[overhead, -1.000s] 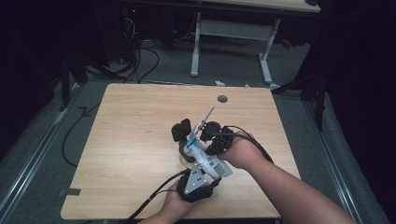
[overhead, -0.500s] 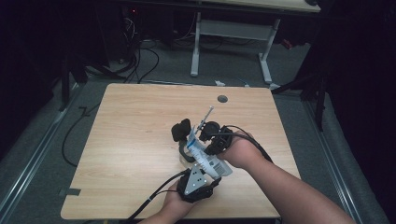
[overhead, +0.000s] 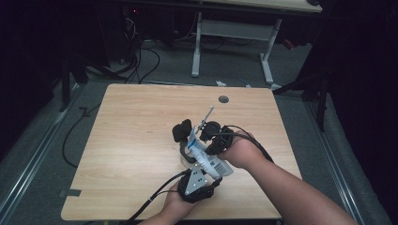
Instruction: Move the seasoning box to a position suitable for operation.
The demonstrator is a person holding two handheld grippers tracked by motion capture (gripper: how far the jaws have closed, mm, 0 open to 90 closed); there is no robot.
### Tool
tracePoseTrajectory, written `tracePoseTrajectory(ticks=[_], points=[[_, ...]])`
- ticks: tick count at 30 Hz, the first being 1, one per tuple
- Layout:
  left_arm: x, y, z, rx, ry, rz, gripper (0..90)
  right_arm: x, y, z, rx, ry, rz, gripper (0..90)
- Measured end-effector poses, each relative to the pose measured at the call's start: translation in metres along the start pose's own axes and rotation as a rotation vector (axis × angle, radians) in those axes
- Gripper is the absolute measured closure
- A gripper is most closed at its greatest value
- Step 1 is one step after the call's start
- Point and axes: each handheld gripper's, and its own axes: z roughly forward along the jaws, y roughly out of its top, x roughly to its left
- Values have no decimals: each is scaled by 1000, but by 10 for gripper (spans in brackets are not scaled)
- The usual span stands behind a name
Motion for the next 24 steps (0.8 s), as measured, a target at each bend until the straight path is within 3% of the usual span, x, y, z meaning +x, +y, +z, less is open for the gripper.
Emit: tracePoseTrajectory(ticks=[24], points=[[1, 2, -1, -5, 5, -1, 524, -1, 3, 1, -7, 6, -5, 896]])
